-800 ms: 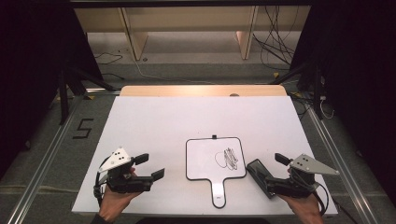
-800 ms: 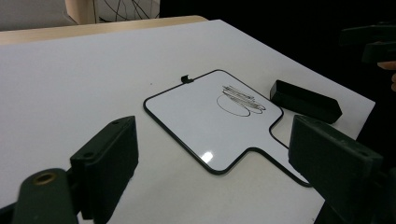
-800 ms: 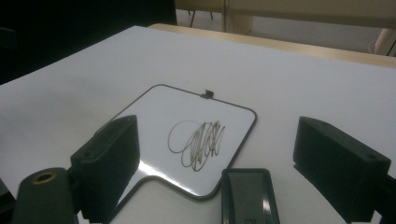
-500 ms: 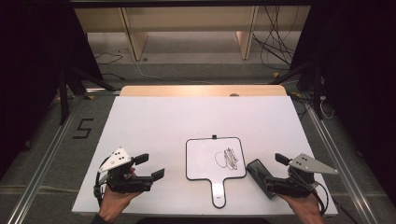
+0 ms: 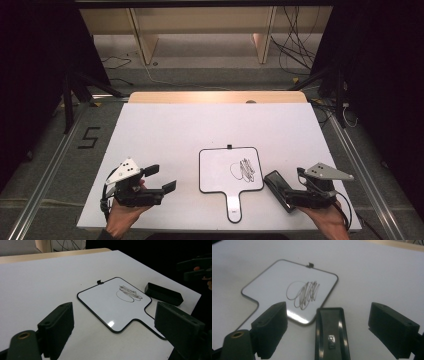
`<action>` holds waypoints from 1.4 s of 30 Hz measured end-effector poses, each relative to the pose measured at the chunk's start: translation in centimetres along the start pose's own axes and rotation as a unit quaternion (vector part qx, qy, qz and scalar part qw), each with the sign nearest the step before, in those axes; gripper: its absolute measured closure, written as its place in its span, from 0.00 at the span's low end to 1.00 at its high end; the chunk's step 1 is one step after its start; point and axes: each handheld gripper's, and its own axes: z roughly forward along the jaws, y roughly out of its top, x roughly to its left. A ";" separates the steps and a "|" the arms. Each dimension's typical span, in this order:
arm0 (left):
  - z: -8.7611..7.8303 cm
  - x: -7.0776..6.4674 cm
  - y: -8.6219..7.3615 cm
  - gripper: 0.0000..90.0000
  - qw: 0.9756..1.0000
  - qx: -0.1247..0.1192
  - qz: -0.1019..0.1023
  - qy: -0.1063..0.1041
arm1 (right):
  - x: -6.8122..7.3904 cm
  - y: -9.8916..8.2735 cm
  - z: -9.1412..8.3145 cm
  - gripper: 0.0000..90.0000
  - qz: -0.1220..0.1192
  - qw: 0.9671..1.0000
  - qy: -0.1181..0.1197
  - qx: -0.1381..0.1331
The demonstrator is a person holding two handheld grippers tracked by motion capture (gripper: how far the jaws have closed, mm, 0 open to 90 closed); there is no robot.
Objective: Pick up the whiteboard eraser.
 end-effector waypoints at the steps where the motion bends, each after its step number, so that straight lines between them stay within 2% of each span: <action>1: 0.0 0.0 0.0 0.17 1.000 0.000 0.000 0.000 | -0.1 -0.1 0.1 0.18 -0.002 1.000 -0.004 0.009; 8: 0.0 0.0 0.0 0.17 1.000 0.000 0.000 0.000 | -0.6 -0.5 1.2 0.18 -0.004 0.998 -0.009 0.055; 9: 0.0 0.0 0.0 0.17 1.000 0.001 0.000 0.000 | -0.8 -0.6 1.6 0.18 -0.006 0.998 -0.010 0.068; 10: 0.0 0.0 0.0 0.17 1.000 0.001 0.000 0.000 | -0.8 -0.6 1.6 0.18 -0.006 0.998 -0.010 0.068; 13: 0.0 0.0 0.0 0.17 1.000 0.000 -0.002 0.000 | -1.2 -0.9 2.3 0.18 -0.011 0.995 -0.009 0.094; 19: 0.0 0.0 0.0 0.17 1.000 0.001 -0.002 0.000 | -1.3 -1.2 2.9 0.18 -0.016 0.992 -0.007 0.121; 32: 0.0 0.0 0.0 0.17 1.000 0.002 -0.003 0.000 | -1.1 -1.6 4.1 0.18 -0.024 0.985 0.000 0.170; 42: 0.0 0.0 0.0 0.17 1.000 0.002 -0.003 -0.001 | -1.4 -2.0 4.6 0.19 -0.013 0.984 0.008 0.177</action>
